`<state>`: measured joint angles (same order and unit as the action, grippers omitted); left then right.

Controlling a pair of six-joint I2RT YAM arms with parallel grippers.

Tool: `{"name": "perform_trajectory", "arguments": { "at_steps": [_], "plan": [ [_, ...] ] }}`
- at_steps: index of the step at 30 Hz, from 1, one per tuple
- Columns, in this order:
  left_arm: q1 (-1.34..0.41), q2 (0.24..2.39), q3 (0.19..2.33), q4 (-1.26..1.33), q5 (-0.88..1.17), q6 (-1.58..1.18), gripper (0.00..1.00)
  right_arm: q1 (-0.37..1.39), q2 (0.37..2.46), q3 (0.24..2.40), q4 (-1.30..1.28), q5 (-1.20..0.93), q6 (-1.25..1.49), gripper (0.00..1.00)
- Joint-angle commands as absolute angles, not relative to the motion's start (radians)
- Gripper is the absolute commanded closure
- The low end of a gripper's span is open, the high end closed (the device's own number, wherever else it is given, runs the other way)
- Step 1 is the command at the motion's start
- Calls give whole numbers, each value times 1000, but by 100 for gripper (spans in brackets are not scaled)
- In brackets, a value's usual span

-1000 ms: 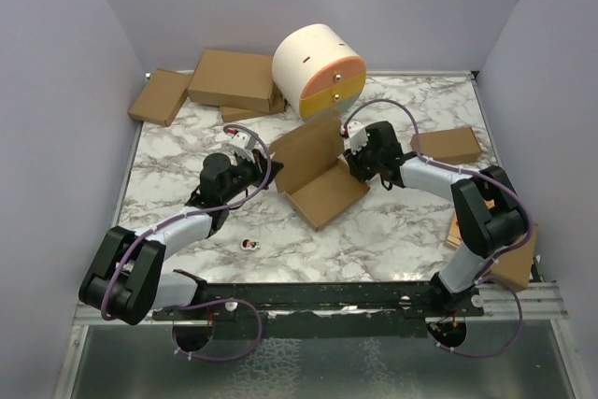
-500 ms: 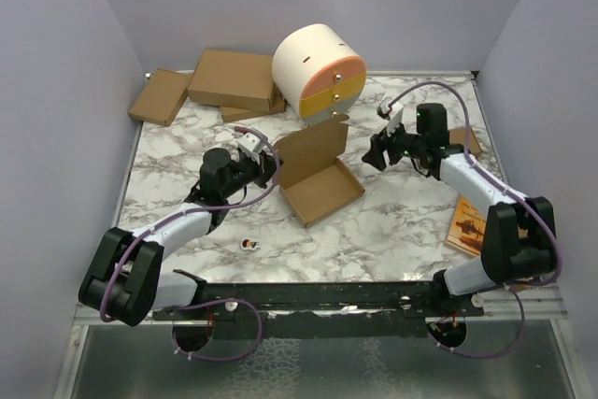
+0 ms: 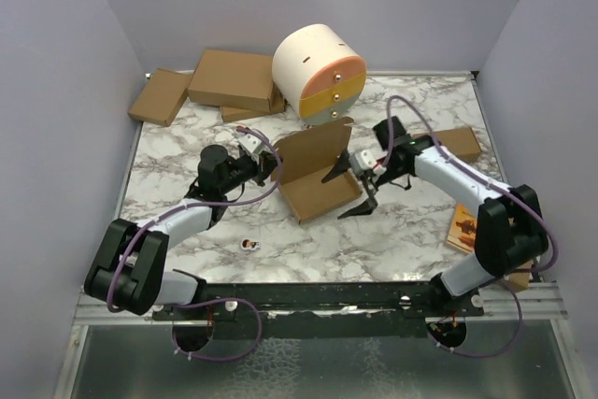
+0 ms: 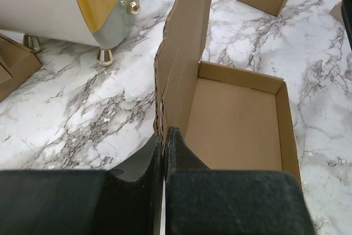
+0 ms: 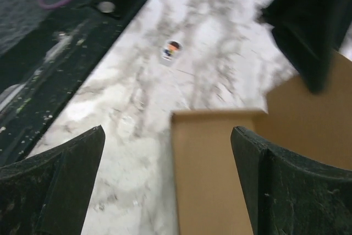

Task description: Fold the paper box

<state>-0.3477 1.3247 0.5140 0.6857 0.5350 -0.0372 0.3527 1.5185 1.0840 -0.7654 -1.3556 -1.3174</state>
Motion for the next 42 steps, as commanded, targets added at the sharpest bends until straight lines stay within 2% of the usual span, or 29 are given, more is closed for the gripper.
{"name": "perform_trajectory", "arguments": {
  "at_steps": [1, 3, 5, 8, 13, 20, 27, 28, 30, 34, 38, 42],
  "plan": [
    [-339, 1346, 500, 756, 578, -35, 100, 555, 1558, 1101, -895, -1270, -1526, 5],
    [-336, 1347, 485, 776, 573, -35, 100, 687, 1539, 1056, -657, -1064, -1232, 6],
    [-334, 1347, 478, 779, 569, -37, 100, 803, 1547, 1044, -547, -911, -1143, 6],
    [-334, 1353, 473, 787, 572, -48, 100, 877, 1616, 1075, -485, -813, -1023, 11],
    [-330, 1368, 453, 808, 584, -69, 100, 935, 1671, 1092, -427, -725, -925, 12],
    [-329, 1323, 347, 916, 521, -97, 66, 941, 1693, 1107, -396, -725, -860, 13],
    [-327, 1225, 328, 863, 413, -141, 46, 1015, 1755, 1146, -392, -676, -794, 17],
    [-323, 1203, 327, 832, 391, -153, 36, 1017, 1758, 1149, -393, -682, -789, 18],
    [-318, 1144, 308, 797, 354, -184, 28, 1017, 1755, 1147, -394, -689, -787, 18],
    [-316, 980, 246, 763, 282, -248, 3, 1016, 1744, 1148, -400, -699, -787, 18],
    [-316, 792, 243, 574, 100, -345, 1, 1017, 1744, 1154, -387, -721, -755, 18],
    [-315, 642, 318, 277, -75, -452, 1, 1038, 1773, 1161, -340, -688, -671, 18]
  ]
}}
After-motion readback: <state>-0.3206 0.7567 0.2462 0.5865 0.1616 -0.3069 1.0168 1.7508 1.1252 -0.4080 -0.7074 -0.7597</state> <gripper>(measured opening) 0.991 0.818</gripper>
